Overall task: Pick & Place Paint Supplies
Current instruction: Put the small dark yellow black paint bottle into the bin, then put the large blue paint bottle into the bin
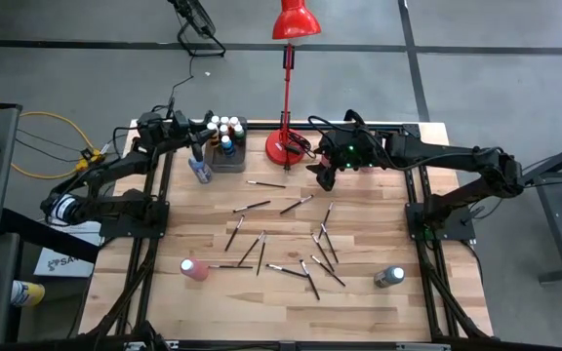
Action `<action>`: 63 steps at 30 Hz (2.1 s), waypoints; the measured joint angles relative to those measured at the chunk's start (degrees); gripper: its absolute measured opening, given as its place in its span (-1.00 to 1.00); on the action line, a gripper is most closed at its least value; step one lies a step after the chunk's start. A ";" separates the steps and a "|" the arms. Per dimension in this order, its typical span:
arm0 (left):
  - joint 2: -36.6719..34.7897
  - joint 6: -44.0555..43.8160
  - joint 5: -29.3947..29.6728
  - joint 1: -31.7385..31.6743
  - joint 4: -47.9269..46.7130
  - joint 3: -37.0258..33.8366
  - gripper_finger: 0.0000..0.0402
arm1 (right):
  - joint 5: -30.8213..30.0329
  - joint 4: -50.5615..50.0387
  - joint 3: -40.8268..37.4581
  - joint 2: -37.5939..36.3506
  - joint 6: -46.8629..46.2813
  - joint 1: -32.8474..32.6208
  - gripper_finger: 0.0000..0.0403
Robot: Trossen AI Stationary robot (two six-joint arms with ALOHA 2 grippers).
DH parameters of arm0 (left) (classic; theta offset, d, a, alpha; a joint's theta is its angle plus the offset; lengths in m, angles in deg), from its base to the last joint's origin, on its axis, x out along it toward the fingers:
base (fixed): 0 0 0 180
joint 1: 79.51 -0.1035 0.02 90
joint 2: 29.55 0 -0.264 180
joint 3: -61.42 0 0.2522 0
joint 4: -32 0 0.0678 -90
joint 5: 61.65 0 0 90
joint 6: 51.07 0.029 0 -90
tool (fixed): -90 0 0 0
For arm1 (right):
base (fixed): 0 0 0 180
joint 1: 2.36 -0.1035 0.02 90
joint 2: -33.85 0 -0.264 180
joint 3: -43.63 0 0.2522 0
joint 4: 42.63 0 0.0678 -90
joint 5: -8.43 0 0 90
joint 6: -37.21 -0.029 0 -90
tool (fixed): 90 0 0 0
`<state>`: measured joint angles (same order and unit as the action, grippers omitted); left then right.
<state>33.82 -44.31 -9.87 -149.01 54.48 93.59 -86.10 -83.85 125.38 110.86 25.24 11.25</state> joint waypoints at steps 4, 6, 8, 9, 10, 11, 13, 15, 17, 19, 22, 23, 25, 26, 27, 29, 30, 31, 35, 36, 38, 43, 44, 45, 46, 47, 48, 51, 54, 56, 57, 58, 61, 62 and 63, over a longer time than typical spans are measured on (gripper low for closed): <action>2.37 -0.14 0.27 0.00 3.90 0.00 -0.44 | -0.05 -0.03 0.00 0.00 -0.37 0.00 0.33; 3.35 -0.12 0.70 -0.04 3.96 -0.16 -0.44 | -0.06 -0.06 0.00 0.00 -0.44 0.00 0.33; 3.57 0.01 -0.51 -0.26 3.99 -0.28 -0.44 | -0.05 -0.10 0.00 0.00 -0.44 0.00 0.33; 3.60 0.21 -1.44 -0.81 4.44 -0.22 -0.44 | -0.07 -0.11 0.00 0.00 -0.46 0.00 0.33; 3.64 0.23 -2.20 -1.69 4.46 -0.15 -0.45 | -0.05 -0.13 0.00 0.00 -0.48 0.00 0.33; 3.68 -0.20 -2.65 -2.75 4.24 -0.15 -0.44 | -0.07 -0.11 0.00 0.00 -0.63 0.00 0.33; 3.72 -1.39 -2.45 -4.60 4.22 -0.15 -0.44 | -0.07 -0.13 0.00 0.00 -1.50 0.00 0.33; 3.68 -1.66 -2.42 -5.67 4.54 -0.11 -0.45 | -0.07 -0.13 0.00 0.00 -1.75 0.00 0.33; 3.68 -1.66 -1.98 -5.88 4.52 -0.11 -0.45 | -0.40 -0.13 0.00 0.02 -1.75 0.00 0.33; 3.68 -1.63 -1.90 -5.71 4.51 -0.11 -0.44 | -1.41 -0.13 0.00 0.02 -1.75 0.00 0.33; 3.70 -0.74 -1.64 -3.92 4.24 -0.11 -0.44 | -2.19 -0.11 0.00 0.02 -1.75 0.00 0.33; 3.70 -0.33 -1.58 -3.31 4.03 -0.11 -0.44 | -2.68 -0.12 0.00 0.02 -1.75 0.01 0.33; 3.71 0.61 -1.39 -2.14 3.66 -0.11 -0.44 | -3.21 -0.11 0.00 0.02 -1.75 0.00 0.33; 3.93 0.91 -0.75 -1.49 3.51 -0.11 -0.44 | -3.22 -0.10 0.00 0.02 -1.75 0.01 0.33; 4.31 1.29 0.20 -0.71 3.32 -0.11 -0.44 | -3.22 -0.11 0.00 0.02 -1.75 0.00 0.33; 5.20 1.92 2.76 0.56 2.52 -0.12 -0.45 | -3.26 -0.09 0.00 0.02 -1.75 0.00 0.33; 5.64 2.02 4.25 0.97 2.45 -0.13 -0.44 | -3.30 -0.09 0.00 0.02 -1.79 0.02 0.33; 6.05 2.05 5.37 1.09 2.67 -0.13 -0.44 | -3.28 -0.09 0.00 0.02 -1.85 0.00 0.33; 7.69 2.10 6.80 0.98 3.90 -0.11 -0.45 | -3.28 -0.09 0.00 0.04 -1.92 0.00 0.33; 7.93 2.07 6.65 0.98 3.70 -0.11 -0.45 | -3.30 -0.11 0.00 0.04 -1.92 0.02 0.33; 8.21 2.05 6.27 0.93 3.62 -0.11 -0.45 | -3.30 -0.10 0.00 0.04 -1.95 0.02 0.33; 8.57 2.07 6.86 0.90 3.24 -0.11 -0.25 | -3.30 -0.11 0.00 0.04 -1.95 0.00 0.33; 8.57 2.05 7.10 0.90 3.06 -0.11 -0.19 | -3.30 -0.11 0.00 0.04 -1.92 0.00 0.33; 8.57 2.05 7.13 0.90 2.82 -0.11 -0.14 | -3.30 -0.11 0.00 0.04 -1.90 0.02 0.33; 8.57 2.05 7.24 0.90 2.66 -0.11 -0.11 | -3.30 -0.11 0.00 0.04 -1.90 0.02 0.33; 8.57 2.05 7.25 0.90 2.66 -0.11 -0.09 | -3.32 -0.11 0.00 0.04 -1.90 0.00 0.33; 8.57 2.06 7.27 0.90 2.79 -0.11 -0.08 | -3.30 -0.11 0.00 0.05 -1.88 0.01 0.33; 8.57 2.03 7.30 0.90 2.61 -0.11 -0.07 | -3.35 -0.11 0.00 0.06 -1.83 0.00 0.33; 8.57 2.03 7.34 0.90 2.63 -0.11 -0.06 | -3.52 -0.11 0.00 0.07 -1.77 0.01 0.33; 8.57 1.99 7.34 0.90 2.66 -0.11 -0.06 | -3.52 -0.11 0.00 0.07 -1.76 0.02 0.33; 8.57 1.79 7.34 0.90 2.66 -0.11 -0.06 | -3.52 -0.11 0.00 0.07 -1.75 0.02 0.33; 8.57 1.47 7.34 0.90 2.68 -0.11 -0.06 | -3.52 -0.11 0.00 0.07 -1.77 0.01 0.33; 8.53 -0.27 7.31 0.90 3.47 0.23 -0.05 | -3.52 -0.11 0.00 0.07 -1.77 0.00 0.33; 8.53 -0.58 7.14 0.90 3.48 0.76 -0.05 | -3.50 -0.13 0.00 0.07 -1.77 0.00 0.33; 8.53 -0.65 6.72 0.90 3.71 1.46 -0.05 | -3.50 -0.11 0.00 0.07 -1.76 0.02 0.33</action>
<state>42.35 -44.96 -3.15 -148.11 58.18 95.05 -89.60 -83.96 125.38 110.93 23.48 11.27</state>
